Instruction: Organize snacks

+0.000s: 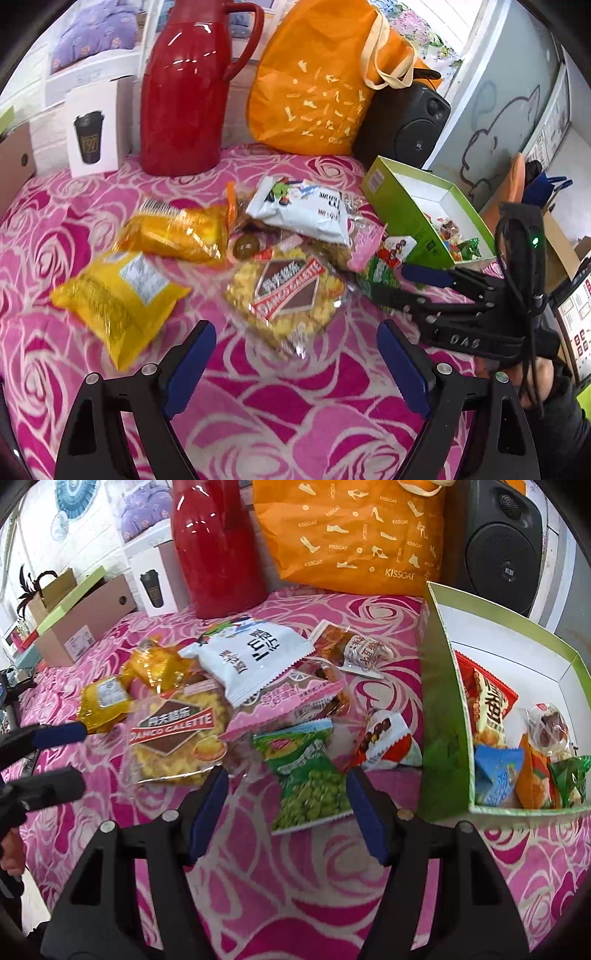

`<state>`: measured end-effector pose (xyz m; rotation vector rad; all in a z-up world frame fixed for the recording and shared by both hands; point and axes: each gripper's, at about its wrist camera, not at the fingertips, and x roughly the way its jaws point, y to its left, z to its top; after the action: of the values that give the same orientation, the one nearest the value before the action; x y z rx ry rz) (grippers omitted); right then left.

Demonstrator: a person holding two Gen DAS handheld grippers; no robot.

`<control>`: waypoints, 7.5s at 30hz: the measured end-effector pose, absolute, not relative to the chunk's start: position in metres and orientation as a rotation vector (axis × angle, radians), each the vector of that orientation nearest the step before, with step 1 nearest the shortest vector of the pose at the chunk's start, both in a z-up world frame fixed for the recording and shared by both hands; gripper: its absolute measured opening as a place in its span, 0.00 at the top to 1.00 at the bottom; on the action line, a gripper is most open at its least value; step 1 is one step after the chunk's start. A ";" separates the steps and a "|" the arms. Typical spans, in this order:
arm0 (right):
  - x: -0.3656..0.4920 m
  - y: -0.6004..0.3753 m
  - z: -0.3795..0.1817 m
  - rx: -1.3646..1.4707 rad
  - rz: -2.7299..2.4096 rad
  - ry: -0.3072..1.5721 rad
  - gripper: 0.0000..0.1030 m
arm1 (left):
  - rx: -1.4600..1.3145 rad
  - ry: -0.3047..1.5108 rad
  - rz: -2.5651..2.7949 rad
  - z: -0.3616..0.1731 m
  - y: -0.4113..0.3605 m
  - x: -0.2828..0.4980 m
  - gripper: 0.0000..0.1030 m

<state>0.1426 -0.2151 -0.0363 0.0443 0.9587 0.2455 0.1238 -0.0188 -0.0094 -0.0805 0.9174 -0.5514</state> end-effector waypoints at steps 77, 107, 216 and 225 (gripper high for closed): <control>0.077 -0.385 0.039 0.278 -0.154 0.697 0.58 | 0.035 0.872 -0.799 0.069 -0.197 0.169 0.29; 0.144 -0.415 0.001 0.154 -0.150 0.760 0.02 | 0.090 0.904 -0.659 0.032 -0.264 0.244 0.13; 0.069 -0.189 -0.031 0.029 0.372 1.066 0.29 | -0.242 1.116 -0.143 -0.027 0.112 0.082 0.36; 0.064 -0.190 -0.032 0.069 0.370 1.057 0.29 | -0.142 1.000 -0.130 0.008 0.077 0.088 0.24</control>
<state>0.0645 -0.1905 -0.0320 0.0693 1.0569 0.3702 0.0878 0.0769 0.0081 -0.1416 1.0001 -0.1300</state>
